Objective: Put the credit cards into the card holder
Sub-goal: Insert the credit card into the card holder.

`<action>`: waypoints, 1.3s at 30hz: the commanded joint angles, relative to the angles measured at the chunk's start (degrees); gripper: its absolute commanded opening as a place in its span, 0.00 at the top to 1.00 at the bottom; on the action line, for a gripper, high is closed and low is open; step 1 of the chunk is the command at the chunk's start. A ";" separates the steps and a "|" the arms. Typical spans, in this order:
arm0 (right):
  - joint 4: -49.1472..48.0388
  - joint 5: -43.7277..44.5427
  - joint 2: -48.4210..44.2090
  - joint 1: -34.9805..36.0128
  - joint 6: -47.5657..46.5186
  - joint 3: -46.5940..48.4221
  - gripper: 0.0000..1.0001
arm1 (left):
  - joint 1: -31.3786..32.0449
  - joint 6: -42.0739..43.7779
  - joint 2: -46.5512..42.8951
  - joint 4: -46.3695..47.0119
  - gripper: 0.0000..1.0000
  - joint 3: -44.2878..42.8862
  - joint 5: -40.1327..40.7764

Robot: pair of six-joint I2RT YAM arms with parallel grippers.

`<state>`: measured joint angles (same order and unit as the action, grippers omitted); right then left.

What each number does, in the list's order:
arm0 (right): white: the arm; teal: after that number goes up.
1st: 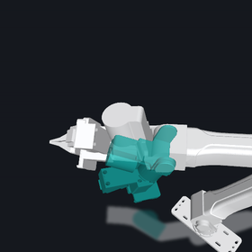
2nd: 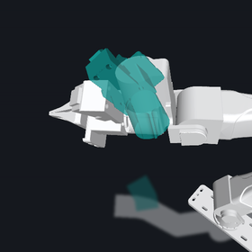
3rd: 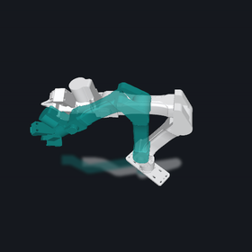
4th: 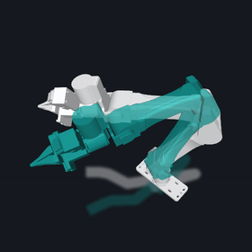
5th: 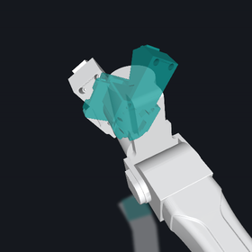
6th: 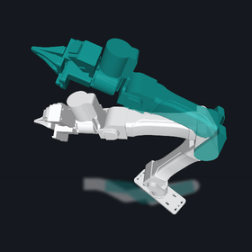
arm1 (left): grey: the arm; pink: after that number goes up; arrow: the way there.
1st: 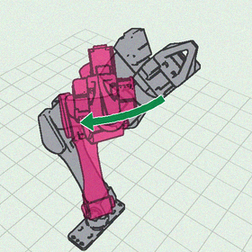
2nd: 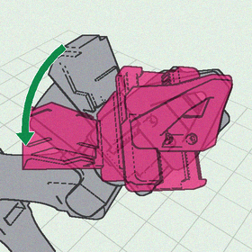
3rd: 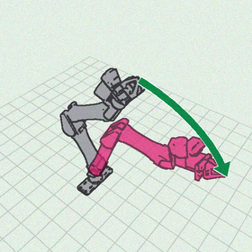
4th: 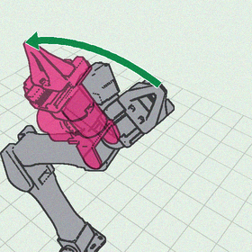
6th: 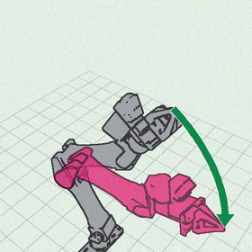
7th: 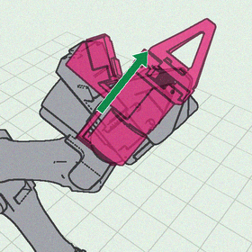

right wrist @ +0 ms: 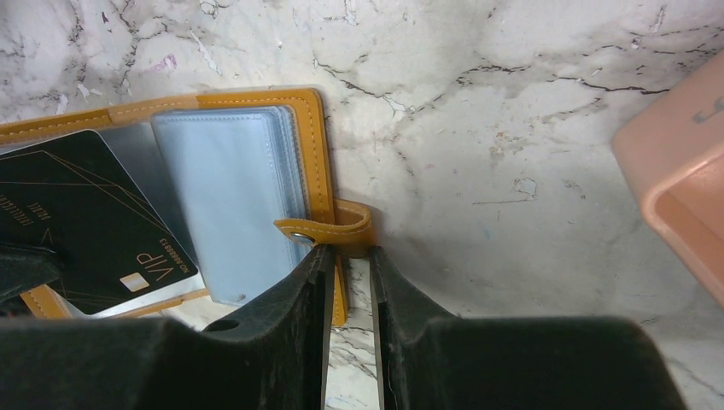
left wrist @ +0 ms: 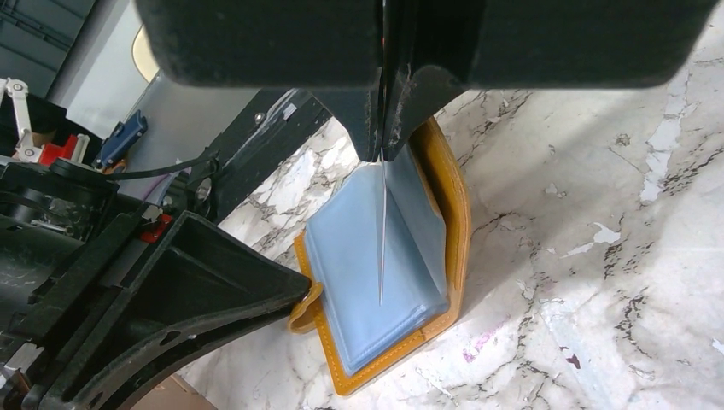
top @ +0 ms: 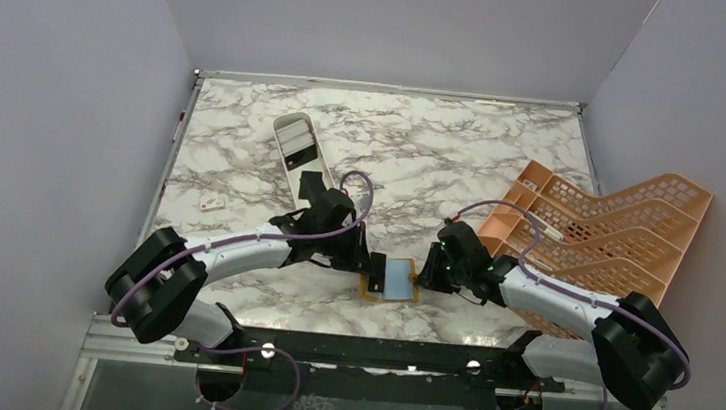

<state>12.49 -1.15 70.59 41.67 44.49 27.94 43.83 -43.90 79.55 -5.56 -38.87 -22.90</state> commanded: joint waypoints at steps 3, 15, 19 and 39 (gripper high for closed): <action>0.40 -0.34 -0.05 0.34 -0.63 -1.92 0.73 | -0.24 -2.45 -1.99 2.68 1.00 0.89 0.00; 0.43 -0.44 -0.88 0.38 -0.63 -2.50 0.73 | -0.29 -3.96 -1.44 5.48 1.00 4.51 2.61; 0.18 -0.58 -0.97 0.34 -0.56 -2.61 0.73 | -0.24 -3.98 -1.76 5.52 1.00 4.90 3.19; -0.79 -1.25 -0.61 0.35 -0.65 -3.33 0.73 | -1.37 -12.98 -2.86 17.53 1.00 12.03 1.51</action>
<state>10.76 -1.43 69.63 41.67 44.51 26.59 42.81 -55.40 78.02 8.54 -27.88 -21.65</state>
